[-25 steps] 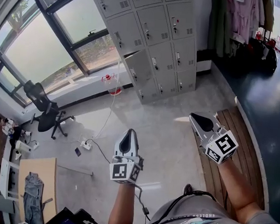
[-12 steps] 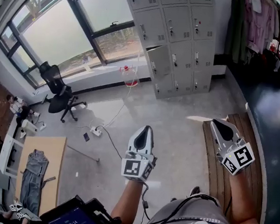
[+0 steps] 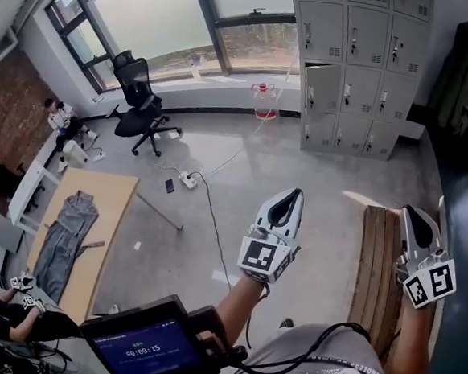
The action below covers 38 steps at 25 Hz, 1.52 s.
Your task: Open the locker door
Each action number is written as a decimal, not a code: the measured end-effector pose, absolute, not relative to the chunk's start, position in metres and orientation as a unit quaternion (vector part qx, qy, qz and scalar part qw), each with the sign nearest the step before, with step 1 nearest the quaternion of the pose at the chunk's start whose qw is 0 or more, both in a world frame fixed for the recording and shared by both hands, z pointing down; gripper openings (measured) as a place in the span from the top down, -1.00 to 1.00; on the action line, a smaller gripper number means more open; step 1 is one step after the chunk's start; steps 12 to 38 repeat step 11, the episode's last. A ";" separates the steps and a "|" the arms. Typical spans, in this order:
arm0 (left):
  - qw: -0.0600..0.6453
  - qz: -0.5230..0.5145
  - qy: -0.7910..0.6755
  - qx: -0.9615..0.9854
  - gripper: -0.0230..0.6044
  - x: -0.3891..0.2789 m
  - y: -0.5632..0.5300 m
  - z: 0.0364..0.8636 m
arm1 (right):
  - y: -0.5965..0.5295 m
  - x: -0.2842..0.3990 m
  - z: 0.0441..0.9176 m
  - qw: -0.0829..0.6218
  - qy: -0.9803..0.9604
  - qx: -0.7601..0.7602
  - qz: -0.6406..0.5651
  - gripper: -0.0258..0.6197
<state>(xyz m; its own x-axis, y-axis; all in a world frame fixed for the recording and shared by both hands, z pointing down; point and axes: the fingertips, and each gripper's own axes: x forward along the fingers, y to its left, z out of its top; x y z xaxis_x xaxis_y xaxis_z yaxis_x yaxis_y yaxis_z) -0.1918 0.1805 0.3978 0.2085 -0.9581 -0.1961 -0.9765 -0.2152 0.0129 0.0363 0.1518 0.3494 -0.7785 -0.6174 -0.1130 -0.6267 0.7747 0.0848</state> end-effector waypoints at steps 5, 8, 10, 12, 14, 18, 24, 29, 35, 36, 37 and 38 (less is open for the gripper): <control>0.052 0.080 0.622 -0.778 0.91 -0.171 0.187 0.400 | 0.157 0.057 0.346 0.035 0.941 -0.333 0.060 0.94; 0.049 0.078 0.621 -0.779 0.91 -0.168 0.189 0.400 | 0.159 0.060 0.341 0.033 0.940 -0.332 0.063 0.94; 0.048 0.078 0.622 -0.778 0.91 -0.166 0.186 0.399 | 0.157 0.062 0.339 0.031 0.941 -0.330 0.067 0.94; 0.047 0.079 0.623 -0.777 0.91 -0.165 0.185 0.398 | 0.155 0.062 0.339 0.030 0.941 -0.329 0.068 0.94; 0.047 0.079 0.623 -0.777 0.91 -0.165 0.185 0.398 | 0.155 0.062 0.339 0.030 0.941 -0.329 0.068 0.94; 0.047 0.079 0.623 -0.777 0.91 -0.165 0.185 0.398 | 0.155 0.062 0.339 0.030 0.941 -0.329 0.068 0.94; 0.047 0.079 0.623 -0.777 0.91 -0.165 0.185 0.398 | 0.155 0.062 0.339 0.030 0.941 -0.329 0.068 0.94; 0.047 0.079 0.623 -0.777 0.91 -0.165 0.185 0.398 | 0.155 0.062 0.339 0.030 0.941 -0.329 0.068 0.94; 0.047 0.079 0.623 -0.777 0.91 -0.165 0.185 0.398 | 0.155 0.062 0.339 0.030 0.941 -0.329 0.068 0.94; 0.047 0.079 0.623 -0.777 0.91 -0.165 0.185 0.398 | 0.155 0.062 0.339 0.030 0.941 -0.329 0.068 0.94; 0.047 0.079 0.623 -0.777 0.91 -0.165 0.185 0.398 | 0.155 0.062 0.339 0.030 0.941 -0.329 0.068 0.94; 0.047 0.079 0.623 -0.777 0.91 -0.165 0.185 0.398 | 0.155 0.062 0.339 0.030 0.941 -0.329 0.068 0.94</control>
